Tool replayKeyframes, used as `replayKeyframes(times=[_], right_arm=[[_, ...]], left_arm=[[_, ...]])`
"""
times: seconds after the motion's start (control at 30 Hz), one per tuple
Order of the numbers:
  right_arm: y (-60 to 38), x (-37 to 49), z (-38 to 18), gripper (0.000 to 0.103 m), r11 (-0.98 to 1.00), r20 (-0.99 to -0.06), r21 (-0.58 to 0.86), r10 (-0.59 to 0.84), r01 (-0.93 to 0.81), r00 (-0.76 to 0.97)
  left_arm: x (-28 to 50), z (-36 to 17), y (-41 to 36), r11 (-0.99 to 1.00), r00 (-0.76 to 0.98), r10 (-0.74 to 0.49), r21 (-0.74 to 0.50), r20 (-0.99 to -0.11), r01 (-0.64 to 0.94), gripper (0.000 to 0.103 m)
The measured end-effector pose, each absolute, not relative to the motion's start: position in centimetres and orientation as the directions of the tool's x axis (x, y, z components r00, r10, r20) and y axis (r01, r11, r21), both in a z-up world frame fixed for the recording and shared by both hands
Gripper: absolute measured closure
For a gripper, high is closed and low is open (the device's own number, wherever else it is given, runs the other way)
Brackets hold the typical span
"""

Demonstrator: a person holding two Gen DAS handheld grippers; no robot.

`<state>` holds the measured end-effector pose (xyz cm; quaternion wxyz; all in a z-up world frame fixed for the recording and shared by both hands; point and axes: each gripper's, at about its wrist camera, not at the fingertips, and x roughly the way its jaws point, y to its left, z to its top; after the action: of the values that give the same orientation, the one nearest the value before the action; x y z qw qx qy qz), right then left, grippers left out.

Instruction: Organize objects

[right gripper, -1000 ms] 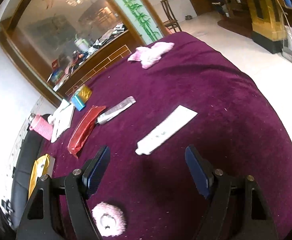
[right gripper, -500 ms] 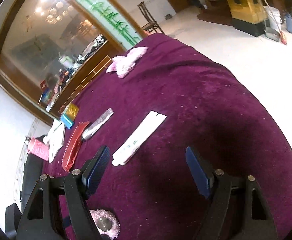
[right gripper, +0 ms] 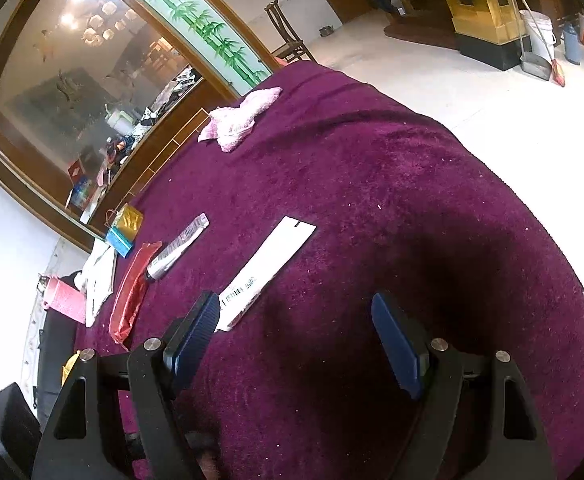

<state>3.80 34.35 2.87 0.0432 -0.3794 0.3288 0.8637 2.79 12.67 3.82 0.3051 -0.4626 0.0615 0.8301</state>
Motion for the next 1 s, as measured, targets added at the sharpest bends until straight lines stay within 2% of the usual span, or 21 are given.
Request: replayKeyframes(times=[0.13,0.37,0.57,0.73,0.77,0.87,1.0], right_arm=[[33.5,3.5,3.2,0.029,-0.801,-0.694,0.515,-0.18,-0.306,-0.697],[28.8,0.6,5.8,0.029,-0.805,-0.687,0.558,-0.313,-0.2,-0.655],[23.4,-5.2,5.2,0.029,-0.863,-0.757,0.477,-0.307,-0.165,-0.577],[19.0,-8.4,4.5,0.029,-0.815,-0.736,0.572,-0.458,-0.094,-0.499],[18.2,-9.0,4.6,0.029,-0.819,-0.743,0.567,-0.46,-0.092,-0.486],[18.3,-9.8,4.6,0.029,-0.864,-0.797,0.473,-0.335,-0.174,-0.502],[19.0,-12.3,3.3,0.029,-0.835,-0.834,0.467,-0.306,-0.292,-0.46]], left_arm=[[3.9,5.9,7.8,-0.824,-0.427,0.476,-0.22,-0.769,-0.521,0.098],[5.1,7.0,1.5,-0.833,-0.443,0.508,-0.289,-0.738,-0.472,0.098],[7.3,6.8,-2.1,-0.818,-0.432,0.542,-0.336,-0.721,-0.467,0.098],[7.4,5.8,-4.8,-0.832,-0.421,0.534,-0.368,-0.733,-0.415,0.098],[7.2,5.7,-5.1,-0.834,-0.418,0.533,-0.373,-0.736,-0.407,0.098],[7.1,5.4,-6.1,-0.832,-0.413,0.539,-0.387,-0.734,-0.398,0.097],[7.0,5.1,-6.9,-0.819,-0.403,0.564,-0.423,-0.721,-0.388,0.097]])
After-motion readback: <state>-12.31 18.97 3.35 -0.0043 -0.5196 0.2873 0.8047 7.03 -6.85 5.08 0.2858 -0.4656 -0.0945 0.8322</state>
